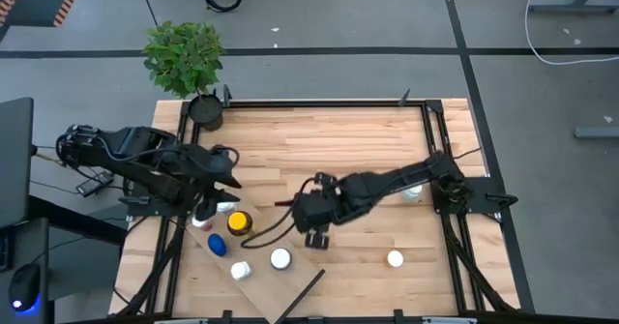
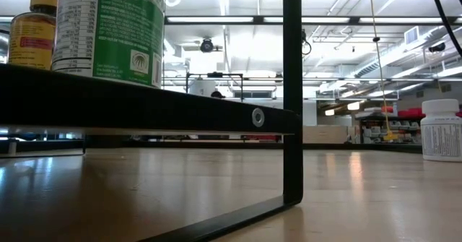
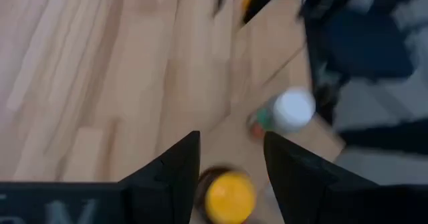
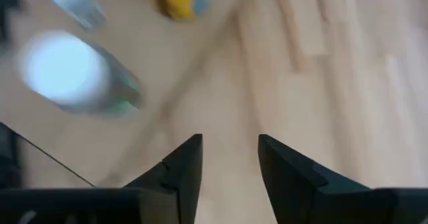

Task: Pick and place medicine bottles onto shelf by color
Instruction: Adjust the green pill bottle on the shelf

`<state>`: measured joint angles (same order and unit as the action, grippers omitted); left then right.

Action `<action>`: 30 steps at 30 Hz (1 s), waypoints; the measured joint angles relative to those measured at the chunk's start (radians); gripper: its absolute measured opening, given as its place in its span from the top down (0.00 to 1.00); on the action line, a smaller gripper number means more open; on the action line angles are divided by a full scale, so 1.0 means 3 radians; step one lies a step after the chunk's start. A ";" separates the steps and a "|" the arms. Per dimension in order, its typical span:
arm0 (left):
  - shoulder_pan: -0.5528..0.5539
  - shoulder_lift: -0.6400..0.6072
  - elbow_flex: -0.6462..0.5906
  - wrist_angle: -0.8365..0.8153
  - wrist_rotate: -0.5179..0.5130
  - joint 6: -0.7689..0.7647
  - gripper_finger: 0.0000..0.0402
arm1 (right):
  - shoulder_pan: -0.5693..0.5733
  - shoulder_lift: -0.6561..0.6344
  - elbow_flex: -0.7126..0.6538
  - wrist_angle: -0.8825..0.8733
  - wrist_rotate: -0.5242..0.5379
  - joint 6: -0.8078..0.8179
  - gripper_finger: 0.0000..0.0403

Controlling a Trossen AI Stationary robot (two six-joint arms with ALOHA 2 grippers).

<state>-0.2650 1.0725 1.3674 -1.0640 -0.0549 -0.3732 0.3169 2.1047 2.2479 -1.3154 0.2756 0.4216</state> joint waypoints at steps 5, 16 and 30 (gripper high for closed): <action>-0.0070 0.0066 0.0005 0.0450 -0.0036 -0.0234 0.56 | -0.0250 -0.0128 -0.0335 -0.0065 -0.0094 -0.0396 0.54; -0.0277 0.0344 0.0004 0.0519 -0.0179 -0.1088 0.57 | -0.0765 -0.1234 -0.2259 0.1344 -0.1409 -0.1076 0.82; -0.0505 0.0781 -0.0001 0.0965 -0.0275 -0.1442 0.56 | -0.1079 -0.3253 -0.4440 0.1434 -0.1142 -0.0657 0.51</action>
<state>-0.4164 1.3069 1.3670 -0.7746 -0.1375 -0.8059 -0.0067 1.1288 0.9158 -0.8852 -0.0669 0.2244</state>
